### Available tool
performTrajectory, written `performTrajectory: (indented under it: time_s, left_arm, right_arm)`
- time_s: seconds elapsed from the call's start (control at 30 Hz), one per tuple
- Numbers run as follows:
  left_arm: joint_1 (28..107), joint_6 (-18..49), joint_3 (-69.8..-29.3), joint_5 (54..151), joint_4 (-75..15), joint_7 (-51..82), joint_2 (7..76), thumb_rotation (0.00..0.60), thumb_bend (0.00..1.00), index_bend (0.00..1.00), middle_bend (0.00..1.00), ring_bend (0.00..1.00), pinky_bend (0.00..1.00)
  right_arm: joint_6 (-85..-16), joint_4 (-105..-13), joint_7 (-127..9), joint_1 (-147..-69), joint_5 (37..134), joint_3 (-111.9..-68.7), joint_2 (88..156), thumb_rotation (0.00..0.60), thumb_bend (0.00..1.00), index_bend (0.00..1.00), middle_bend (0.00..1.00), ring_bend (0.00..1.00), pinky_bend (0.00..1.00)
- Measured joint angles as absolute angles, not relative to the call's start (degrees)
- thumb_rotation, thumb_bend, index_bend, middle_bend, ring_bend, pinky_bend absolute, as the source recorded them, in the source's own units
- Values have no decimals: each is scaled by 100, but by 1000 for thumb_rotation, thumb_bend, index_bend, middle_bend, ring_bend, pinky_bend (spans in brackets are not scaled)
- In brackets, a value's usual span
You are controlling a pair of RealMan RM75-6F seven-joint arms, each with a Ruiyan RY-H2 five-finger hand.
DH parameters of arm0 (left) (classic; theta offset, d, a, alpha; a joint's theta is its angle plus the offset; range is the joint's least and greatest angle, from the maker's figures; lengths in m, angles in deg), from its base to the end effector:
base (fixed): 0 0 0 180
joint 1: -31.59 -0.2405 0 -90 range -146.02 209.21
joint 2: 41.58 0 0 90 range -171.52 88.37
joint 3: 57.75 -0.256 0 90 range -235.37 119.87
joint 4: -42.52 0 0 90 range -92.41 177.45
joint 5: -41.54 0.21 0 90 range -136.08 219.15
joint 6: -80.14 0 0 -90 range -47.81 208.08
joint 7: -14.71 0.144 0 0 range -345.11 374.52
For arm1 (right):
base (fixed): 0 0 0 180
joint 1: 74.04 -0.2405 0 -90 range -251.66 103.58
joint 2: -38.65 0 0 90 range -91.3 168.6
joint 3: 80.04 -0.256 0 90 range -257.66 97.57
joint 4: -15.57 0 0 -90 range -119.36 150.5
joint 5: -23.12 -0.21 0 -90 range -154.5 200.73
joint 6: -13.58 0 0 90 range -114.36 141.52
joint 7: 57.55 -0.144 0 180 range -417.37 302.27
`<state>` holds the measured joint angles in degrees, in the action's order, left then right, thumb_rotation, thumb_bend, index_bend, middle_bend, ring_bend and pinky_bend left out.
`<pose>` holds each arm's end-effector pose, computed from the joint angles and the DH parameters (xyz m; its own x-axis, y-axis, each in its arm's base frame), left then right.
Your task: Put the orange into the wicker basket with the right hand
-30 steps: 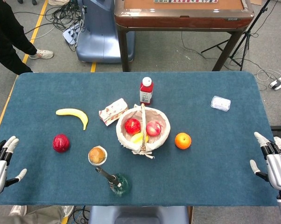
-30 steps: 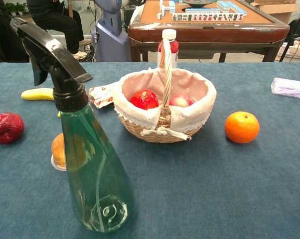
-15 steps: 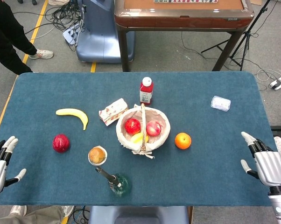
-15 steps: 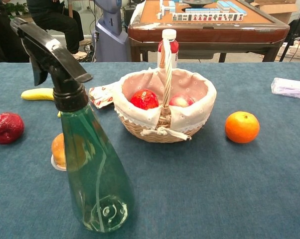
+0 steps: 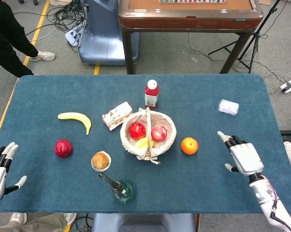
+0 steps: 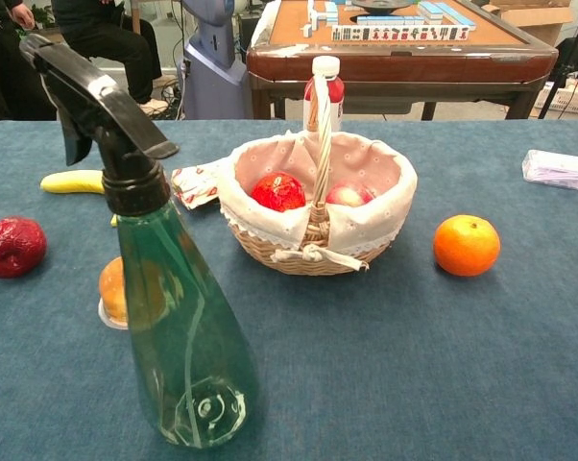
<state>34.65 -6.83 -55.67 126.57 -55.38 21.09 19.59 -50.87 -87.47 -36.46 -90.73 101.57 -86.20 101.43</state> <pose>-0.3026 0.1674 0.1698 0.4552 0.0014 0.8904 0.8899 0.0318 -0.4550 -0.2547 -0.2388 0.1137 0.5758 -0.2126 0.7895 -0.8166 -0.1972 0.5425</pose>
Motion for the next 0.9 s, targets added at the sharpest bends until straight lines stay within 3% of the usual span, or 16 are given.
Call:
performTrajectory:
  time_s: [0.43, 0.9]
  left_arm:
    - [3426, -702, -5568, 12621, -5524, 2088, 1947, 600, 246, 40, 0, 0, 40]
    - [3384, -724, -5567, 12580, -5516, 2043, 1910, 600, 246, 40, 0, 0, 40]
  right_arm:
    - [-3971, -7836, -3134, -10237, 9222, -8916, 11121, 600, 68, 132, 254, 210, 397]
    - [-3425, -7078, -2703, -10943, 8547, -8803, 11873, 600, 178, 136, 242, 211, 386]
